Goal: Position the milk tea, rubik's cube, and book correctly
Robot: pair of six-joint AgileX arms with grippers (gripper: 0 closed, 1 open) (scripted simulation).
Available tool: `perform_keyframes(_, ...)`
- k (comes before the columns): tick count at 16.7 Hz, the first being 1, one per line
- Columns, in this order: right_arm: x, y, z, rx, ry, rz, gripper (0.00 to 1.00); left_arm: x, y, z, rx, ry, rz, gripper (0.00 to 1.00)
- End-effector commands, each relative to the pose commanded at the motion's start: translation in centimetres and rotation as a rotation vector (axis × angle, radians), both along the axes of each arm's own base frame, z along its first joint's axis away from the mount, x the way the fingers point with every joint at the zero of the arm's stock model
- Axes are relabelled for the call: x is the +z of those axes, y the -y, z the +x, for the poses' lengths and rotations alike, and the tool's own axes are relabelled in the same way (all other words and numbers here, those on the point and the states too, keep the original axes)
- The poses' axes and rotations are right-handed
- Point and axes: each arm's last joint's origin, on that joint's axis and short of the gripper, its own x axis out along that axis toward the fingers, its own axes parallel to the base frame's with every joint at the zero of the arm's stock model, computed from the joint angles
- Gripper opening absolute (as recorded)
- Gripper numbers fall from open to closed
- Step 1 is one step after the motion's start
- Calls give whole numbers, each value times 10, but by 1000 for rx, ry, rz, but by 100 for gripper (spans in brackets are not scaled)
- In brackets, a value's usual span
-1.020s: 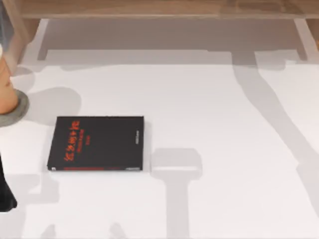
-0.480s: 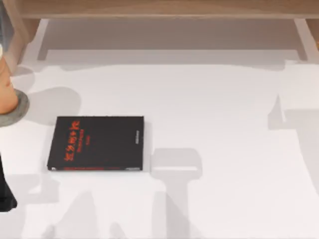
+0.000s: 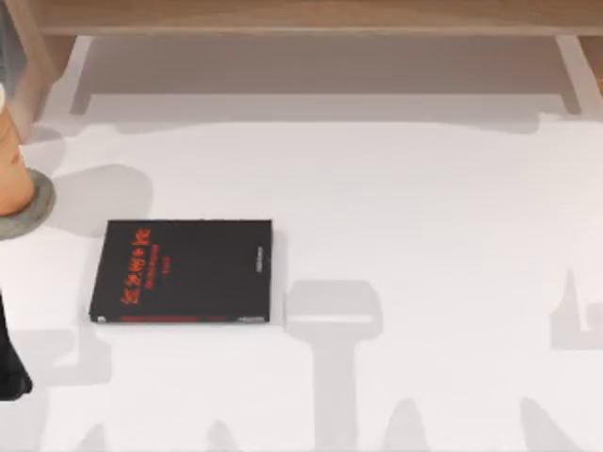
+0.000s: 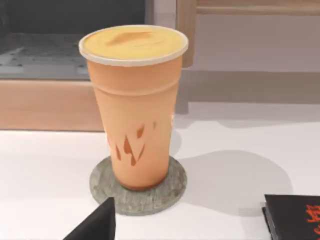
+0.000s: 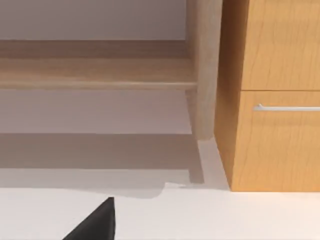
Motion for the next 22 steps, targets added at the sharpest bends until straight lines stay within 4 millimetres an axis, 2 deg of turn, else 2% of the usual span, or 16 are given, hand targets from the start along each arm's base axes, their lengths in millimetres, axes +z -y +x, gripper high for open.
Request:
perform_keyframes(3, -17, 2, 0, 1, 2, 1, 100, 0, 0, 0, 0, 0, 0, 100)
perform_keyframes(7, -18, 2, 0, 1, 2, 1, 100, 0, 0, 0, 0, 0, 0, 100)
perform_keyframes(8, -18, 2, 0, 1, 2, 1, 100, -3, -2, 7, 18, -134, -3, 100)
perform_keyframes(9, -18, 2, 0, 1, 2, 1, 100, -3, -2, 7, 18, -134, -3, 100)
perform_keyframes(12, -18, 2, 0, 1, 2, 1, 100, 9, -2, 6, 20, -127, -4, 100)
perform_keyframes(14, -18, 2, 0, 1, 2, 1, 100, 26, -3, 7, 17, -120, -7, 100)
perform_keyframes(17, -18, 2, 0, 1, 2, 1, 100, 62, -5, 16, 12, -114, -13, 100)
perform_keyframes(20, -18, 2, 0, 1, 2, 1, 100, 103, -10, 42, 7, -108, -20, 100)
perform_keyframes(22, -18, 2, 0, 1, 2, 1, 100, 129, -17, 68, 4, -100, -24, 100)
